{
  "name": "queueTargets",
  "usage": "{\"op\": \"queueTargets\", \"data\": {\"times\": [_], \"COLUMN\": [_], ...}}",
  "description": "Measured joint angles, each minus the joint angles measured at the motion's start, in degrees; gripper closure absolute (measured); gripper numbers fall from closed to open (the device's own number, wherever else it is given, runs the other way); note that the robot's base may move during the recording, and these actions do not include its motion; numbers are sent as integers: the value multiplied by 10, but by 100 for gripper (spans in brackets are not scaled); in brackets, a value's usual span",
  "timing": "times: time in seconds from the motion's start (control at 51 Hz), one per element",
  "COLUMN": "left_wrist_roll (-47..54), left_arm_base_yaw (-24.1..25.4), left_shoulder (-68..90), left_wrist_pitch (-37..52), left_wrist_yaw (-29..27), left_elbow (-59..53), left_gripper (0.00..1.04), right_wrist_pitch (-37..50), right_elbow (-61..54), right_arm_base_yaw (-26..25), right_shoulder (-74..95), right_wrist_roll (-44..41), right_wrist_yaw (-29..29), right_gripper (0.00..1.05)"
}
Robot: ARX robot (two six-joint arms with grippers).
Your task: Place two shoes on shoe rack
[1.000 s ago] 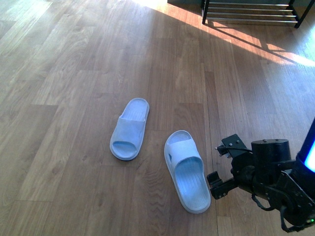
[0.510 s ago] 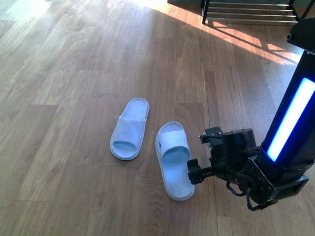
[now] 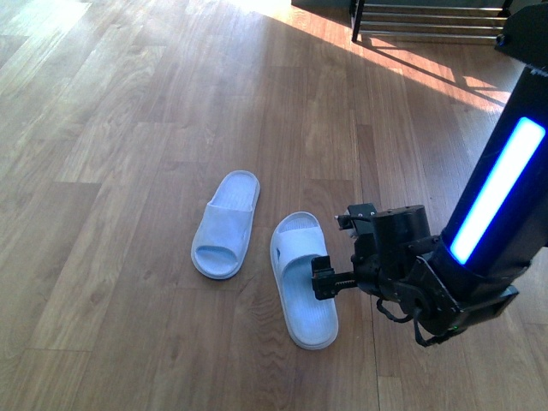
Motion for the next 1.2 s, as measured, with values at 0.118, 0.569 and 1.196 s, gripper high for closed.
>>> {"op": "queueTargets", "data": {"times": [0.118, 0.569, 1.196], "left_wrist_roll": [0, 0, 0], "left_arm_base_yaw": [0, 0, 0], "left_shoulder": [0, 0, 0], "left_wrist_pitch": [0, 0, 0], "left_wrist_yaw": [0, 0, 0], "left_elbow": [0, 0, 0], "left_gripper": [9, 9, 9], "right_wrist_pitch": [-54, -105, 166], "right_elbow": [74, 191, -246], "right_arm_base_yaw": [10, 14, -151], "right_shoulder": [37, 78, -261], "right_wrist_roll": [11, 18, -33], "right_wrist_yaw": [13, 51, 32], "right_gripper": [9, 81, 103]}}
